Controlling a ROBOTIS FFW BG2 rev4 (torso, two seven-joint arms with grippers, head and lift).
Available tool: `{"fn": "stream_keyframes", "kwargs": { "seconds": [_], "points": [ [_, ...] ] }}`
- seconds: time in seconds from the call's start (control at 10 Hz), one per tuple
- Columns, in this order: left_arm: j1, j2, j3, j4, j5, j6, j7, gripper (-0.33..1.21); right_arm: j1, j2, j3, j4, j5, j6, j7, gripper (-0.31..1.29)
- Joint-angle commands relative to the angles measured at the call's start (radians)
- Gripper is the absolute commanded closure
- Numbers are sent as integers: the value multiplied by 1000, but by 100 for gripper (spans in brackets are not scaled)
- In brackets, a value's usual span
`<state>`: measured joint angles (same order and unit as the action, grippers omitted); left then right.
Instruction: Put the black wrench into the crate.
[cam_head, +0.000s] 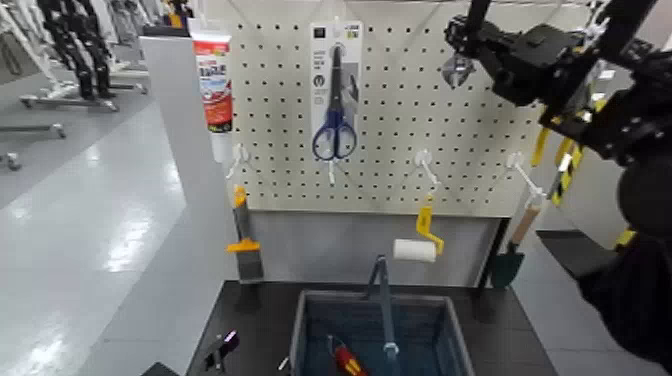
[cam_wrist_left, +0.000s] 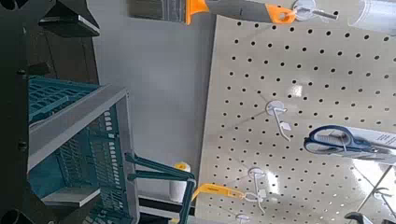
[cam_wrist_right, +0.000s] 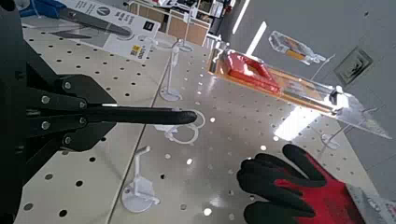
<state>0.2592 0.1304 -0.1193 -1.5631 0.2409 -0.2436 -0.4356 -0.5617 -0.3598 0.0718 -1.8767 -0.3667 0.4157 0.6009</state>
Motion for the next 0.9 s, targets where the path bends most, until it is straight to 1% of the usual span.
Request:
{"fn": "stream_keyframes", "kwargs": {
  "seconds": [0.1, 0.2, 0.3, 0.4, 0.6, 0.7, 0.9],
  "points": [
    [0, 2, -2, 0, 0, 1, 0, 10, 75, 16, -17, -117, -14, 41, -7, 114],
    [0, 2, -2, 0, 0, 1, 0, 10, 134, 33, -30, -164, -24, 63, -12, 114],
    [0, 0, -2, 0, 0, 1, 0, 10, 209, 53, -50, -199, -26, 83, -24, 114],
    [2, 0, 0, 0, 0, 1, 0, 10, 286, 85, -72, -211, -28, 106, -39, 114],
    [2, 3, -5, -3, 0, 1, 0, 10, 411, 144, -106, -211, -32, 141, -69, 113],
    [2, 3, -5, -3, 0, 1, 0, 10, 467, 162, -121, -203, -34, 166, -76, 113],
    [2, 3, -6, -3, 0, 1, 0, 10, 545, 182, -112, -153, -32, 189, -89, 113]
  ]
}}
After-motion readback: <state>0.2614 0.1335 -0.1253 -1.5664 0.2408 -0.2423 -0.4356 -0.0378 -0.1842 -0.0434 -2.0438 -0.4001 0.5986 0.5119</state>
